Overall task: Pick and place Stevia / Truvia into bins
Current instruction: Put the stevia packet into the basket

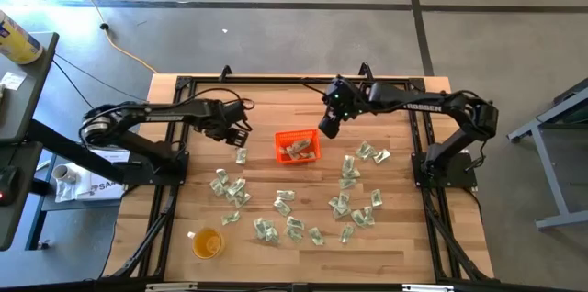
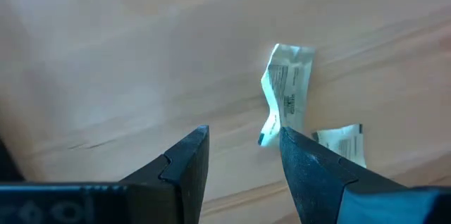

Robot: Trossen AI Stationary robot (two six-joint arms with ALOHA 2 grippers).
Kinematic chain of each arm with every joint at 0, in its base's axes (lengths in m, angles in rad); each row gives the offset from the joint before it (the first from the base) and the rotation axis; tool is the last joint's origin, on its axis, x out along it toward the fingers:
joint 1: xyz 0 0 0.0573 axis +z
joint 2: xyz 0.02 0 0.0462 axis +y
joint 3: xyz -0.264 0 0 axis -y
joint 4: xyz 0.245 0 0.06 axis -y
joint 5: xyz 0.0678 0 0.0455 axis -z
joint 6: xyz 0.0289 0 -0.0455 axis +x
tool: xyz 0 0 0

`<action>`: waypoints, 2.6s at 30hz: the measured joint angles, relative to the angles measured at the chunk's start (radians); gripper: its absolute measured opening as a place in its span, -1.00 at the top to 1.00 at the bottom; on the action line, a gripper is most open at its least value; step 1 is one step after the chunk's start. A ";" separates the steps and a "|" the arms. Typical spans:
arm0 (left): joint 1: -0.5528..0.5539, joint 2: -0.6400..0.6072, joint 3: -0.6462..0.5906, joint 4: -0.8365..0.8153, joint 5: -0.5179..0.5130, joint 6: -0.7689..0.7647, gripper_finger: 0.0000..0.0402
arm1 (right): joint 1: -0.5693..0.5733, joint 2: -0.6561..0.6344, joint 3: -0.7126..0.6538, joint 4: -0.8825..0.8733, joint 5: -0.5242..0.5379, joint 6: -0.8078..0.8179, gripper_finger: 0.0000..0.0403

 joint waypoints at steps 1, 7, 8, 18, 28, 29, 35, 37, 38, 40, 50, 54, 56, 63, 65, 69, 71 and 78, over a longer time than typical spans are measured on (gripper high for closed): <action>0.001 0.017 0.000 0.011 0.003 0.013 -0.03 | -0.002 0.000 0.000 -0.012 0.001 0.000 -0.20; -0.002 0.079 0.000 0.146 0.037 0.063 -0.03 | -0.004 0.000 0.000 -0.021 0.002 -0.004 -0.20; -0.002 0.088 0.000 0.170 0.046 0.073 -0.03 | -0.004 0.000 0.000 -0.022 0.002 -0.005 -0.20; -0.001 0.175 0.003 0.153 -0.005 0.083 -0.03 | -0.004 0.000 0.000 -0.036 0.008 -0.009 -0.19; -0.001 0.193 0.003 0.219 0.005 0.108 0.54 | -0.004 0.000 0.000 -0.050 0.021 -0.010 -0.19; -0.001 0.191 0.005 0.222 0.005 0.108 0.64 | -0.004 0.000 0.000 -0.053 0.029 -0.013 -0.19; -0.003 0.167 0.086 0.228 0.014 0.105 0.89 | 0.011 -0.003 0.000 -0.089 0.117 -0.035 -0.19; -0.014 0.148 0.132 0.236 0.013 0.086 0.82 | 0.018 -0.003 0.000 -0.116 0.138 -0.046 -0.18; -0.023 0.135 0.156 0.238 0.006 0.082 0.78 | 0.019 -0.003 -0.002 -0.127 0.141 -0.055 -0.17; -0.048 0.107 0.207 0.286 0.003 0.098 0.76 | 0.019 -0.003 -0.009 -0.134 0.141 -0.062 -0.17; -0.120 0.206 0.313 0.585 0.283 0.264 0.83 | 0.018 -0.004 -0.163 -0.182 0.133 -0.106 -0.17; -0.128 0.301 0.314 0.658 0.426 0.224 0.53 | 0.024 -0.004 -0.272 -0.183 0.134 -0.105 -0.17; -0.138 0.339 0.313 0.652 0.458 0.180 0.39 | 0.030 -0.004 -0.316 -0.177 0.122 -0.072 -0.17; -0.148 0.348 0.313 0.640 0.463 0.131 0.09 | 0.087 -0.072 -0.411 -0.080 0.090 -0.011 -0.17; -0.146 0.311 0.313 0.647 0.469 0.131 0.04 | 0.099 -0.110 -0.417 -0.080 0.107 -0.014 -0.17; -0.146 0.212 0.313 0.591 0.470 0.136 0.01 | 0.110 -0.193 -0.416 -0.143 0.167 -0.081 -0.17; -0.146 0.161 0.314 0.544 0.440 0.164 0.02 | 0.110 -0.218 -0.417 -0.188 0.193 -0.135 -0.17; -0.146 0.074 0.314 0.435 0.318 0.219 0.04 | 0.099 -0.225 -0.523 -0.055 0.089 -0.316 -0.16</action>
